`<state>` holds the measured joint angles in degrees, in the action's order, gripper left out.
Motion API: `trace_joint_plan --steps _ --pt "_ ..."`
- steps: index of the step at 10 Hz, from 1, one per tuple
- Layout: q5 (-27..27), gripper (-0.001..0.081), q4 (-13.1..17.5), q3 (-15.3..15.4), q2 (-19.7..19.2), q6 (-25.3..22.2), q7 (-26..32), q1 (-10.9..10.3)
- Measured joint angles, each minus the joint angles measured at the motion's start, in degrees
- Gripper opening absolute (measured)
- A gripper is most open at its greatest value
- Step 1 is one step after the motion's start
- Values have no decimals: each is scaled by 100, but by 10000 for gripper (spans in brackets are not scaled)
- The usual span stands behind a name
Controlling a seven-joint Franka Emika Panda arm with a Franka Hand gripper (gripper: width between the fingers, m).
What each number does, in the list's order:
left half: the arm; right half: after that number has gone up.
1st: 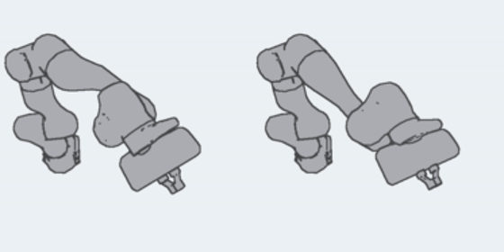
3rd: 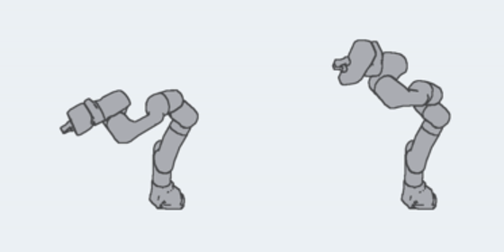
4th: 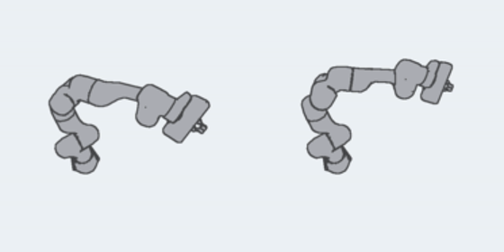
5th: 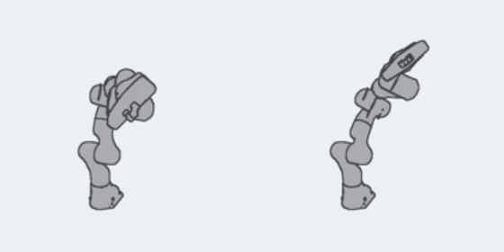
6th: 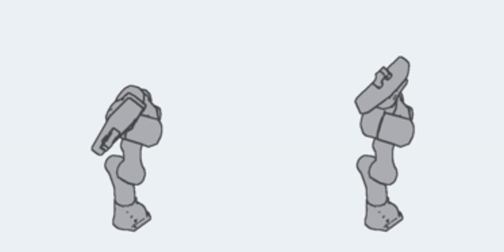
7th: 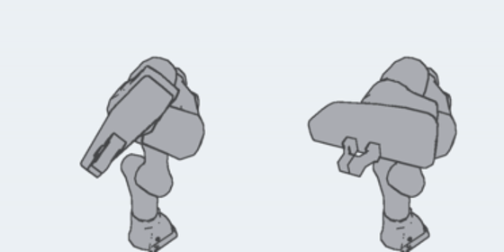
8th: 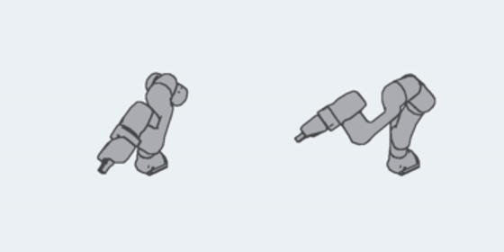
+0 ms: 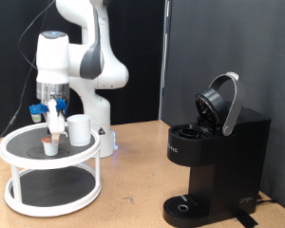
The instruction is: Make a cup of coffee with the keurig machine
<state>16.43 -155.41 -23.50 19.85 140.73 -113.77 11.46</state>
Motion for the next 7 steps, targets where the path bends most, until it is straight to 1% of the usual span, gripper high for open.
trace_joint_plan --steps 3,7 --pt "11 735 -116 0 -74 179 0 30" --pt "17 735 -147 -2 -75 191 24 91"
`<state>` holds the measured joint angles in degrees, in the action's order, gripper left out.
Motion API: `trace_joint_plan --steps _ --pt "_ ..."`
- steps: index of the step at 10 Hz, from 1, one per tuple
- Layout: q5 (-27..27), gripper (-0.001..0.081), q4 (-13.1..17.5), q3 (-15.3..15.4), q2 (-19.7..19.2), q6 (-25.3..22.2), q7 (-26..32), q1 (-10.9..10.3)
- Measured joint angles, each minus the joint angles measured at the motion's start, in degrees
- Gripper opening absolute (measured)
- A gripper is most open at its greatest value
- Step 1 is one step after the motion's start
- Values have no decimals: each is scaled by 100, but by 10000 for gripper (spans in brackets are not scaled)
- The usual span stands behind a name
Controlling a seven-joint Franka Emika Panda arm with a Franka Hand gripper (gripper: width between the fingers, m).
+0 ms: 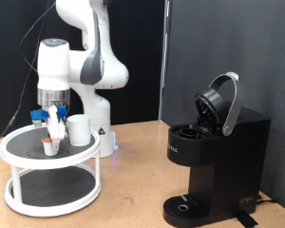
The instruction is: Make a cup of coffee with the keurig machine
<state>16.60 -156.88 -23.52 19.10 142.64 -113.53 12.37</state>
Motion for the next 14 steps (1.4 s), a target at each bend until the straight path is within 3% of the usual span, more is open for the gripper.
trace_joint_plan --steps 1,2,3,4,5,8,14 --pt "22 644 -1 0 0 1 2 23" --pt "46 644 -2 0 0 2 2 44" --pt "54 463 -2 0 -1 7 2 60" --pt "61 463 -2 0 -1 8 2 73" --pt "70 371 -2 0 -1 10 2 83" --pt "34 371 78 -7 4 -125 60 96" --pt "-392 372 952 -149 232 -1363 619 96"
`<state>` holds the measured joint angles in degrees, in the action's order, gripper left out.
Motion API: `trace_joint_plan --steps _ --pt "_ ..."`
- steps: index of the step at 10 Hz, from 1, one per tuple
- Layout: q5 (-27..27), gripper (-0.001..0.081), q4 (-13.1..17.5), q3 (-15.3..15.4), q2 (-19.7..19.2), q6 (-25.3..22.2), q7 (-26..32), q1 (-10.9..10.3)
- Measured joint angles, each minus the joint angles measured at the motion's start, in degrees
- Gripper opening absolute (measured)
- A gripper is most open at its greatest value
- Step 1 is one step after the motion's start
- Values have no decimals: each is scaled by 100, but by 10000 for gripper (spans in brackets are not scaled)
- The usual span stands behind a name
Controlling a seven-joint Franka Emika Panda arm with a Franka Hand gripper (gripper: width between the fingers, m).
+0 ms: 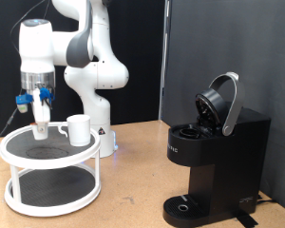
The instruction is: Make a cup of coffee with the keurig machine
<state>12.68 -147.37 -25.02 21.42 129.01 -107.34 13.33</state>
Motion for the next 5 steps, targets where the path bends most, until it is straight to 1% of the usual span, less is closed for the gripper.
trace_joint_plan --steps 2,3,4,5 --pt "-79 372 -33 0 -11 15 31 -5" --pt "-455 372 10 -16 -1 -129 153 -49" --pt "-980 372 160 -52 18 -469 385 -155" --pt "-1598 372 358 -107 45 -872 720 -322"
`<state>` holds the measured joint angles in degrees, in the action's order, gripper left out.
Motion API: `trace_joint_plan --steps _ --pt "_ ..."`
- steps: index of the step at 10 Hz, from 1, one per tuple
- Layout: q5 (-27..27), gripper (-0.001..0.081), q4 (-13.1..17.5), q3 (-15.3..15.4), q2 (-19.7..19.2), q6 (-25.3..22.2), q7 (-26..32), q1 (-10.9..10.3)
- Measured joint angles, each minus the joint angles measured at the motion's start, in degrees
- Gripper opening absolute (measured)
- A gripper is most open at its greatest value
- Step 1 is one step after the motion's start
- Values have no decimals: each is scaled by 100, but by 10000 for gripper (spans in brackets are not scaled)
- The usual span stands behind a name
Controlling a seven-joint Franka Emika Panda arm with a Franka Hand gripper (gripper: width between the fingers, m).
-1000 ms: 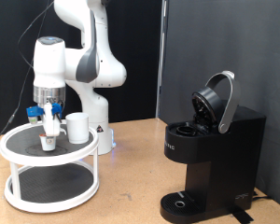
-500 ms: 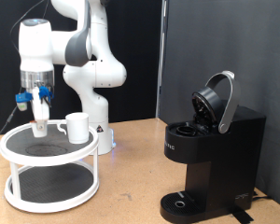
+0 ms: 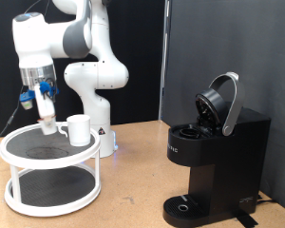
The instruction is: Make a cup of coffee with the keurig machine
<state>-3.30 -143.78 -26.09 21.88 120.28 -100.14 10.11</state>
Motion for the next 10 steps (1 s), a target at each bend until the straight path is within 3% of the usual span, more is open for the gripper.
trace_joint_plan --steps 2,4,5,7,10 --pt "-729 372 234 17 68 -427 111 -271" --pt "-874 372 245 239 176 -436 -359 -333" --pt "-874 372 237 220 175 -436 -283 -333" --pt "-1441 372 413 83 147 -1101 -155 -377" --pt "-2601 372 950 -16 82 -2173 -60 -669"
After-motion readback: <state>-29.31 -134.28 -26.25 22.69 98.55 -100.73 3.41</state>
